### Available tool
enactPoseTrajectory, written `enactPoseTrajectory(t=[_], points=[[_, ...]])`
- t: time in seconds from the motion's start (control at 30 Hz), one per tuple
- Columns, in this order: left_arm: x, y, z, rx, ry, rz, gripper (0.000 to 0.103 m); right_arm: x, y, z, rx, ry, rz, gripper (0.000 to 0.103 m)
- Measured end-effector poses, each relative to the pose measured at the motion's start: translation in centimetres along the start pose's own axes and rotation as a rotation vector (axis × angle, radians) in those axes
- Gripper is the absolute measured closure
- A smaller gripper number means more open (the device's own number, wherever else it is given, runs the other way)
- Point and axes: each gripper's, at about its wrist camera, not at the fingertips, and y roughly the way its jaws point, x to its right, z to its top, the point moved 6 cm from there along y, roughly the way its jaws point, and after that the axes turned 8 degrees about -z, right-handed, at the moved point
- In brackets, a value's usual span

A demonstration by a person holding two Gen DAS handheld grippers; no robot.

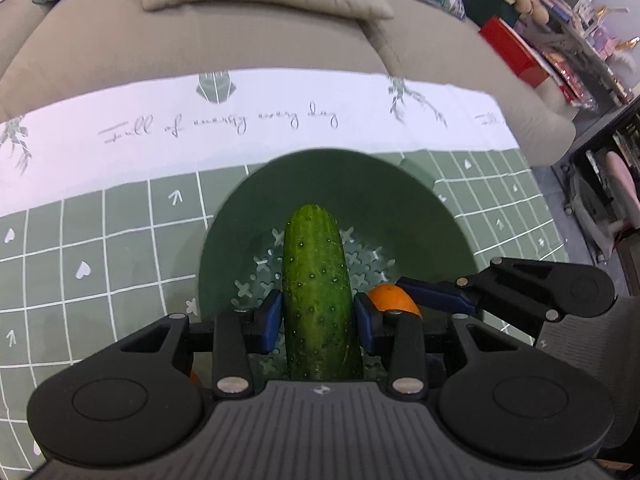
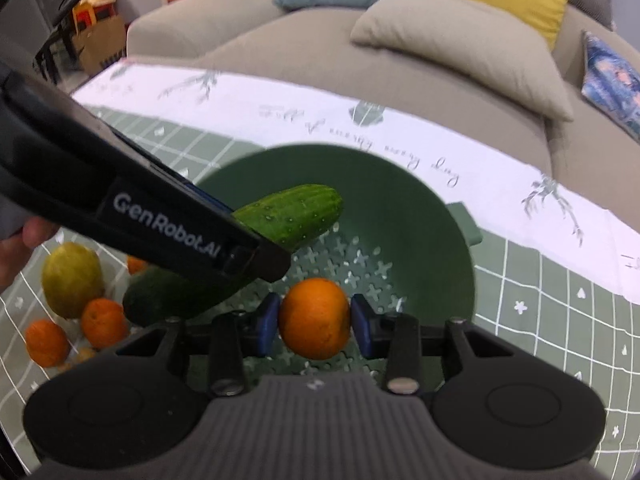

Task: Organize fruits
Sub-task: 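Carry the cucumber and orange over the green colander and release both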

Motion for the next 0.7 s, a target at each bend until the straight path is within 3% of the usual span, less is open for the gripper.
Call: enactPoseTrajectory(t=[0.7], points=[[-0.4,2.8,-0.4,-0.096,0.11,0.1,0.06,-1.3,3.8,-0.4,-0.107,-0.102,0.01,0.067]])
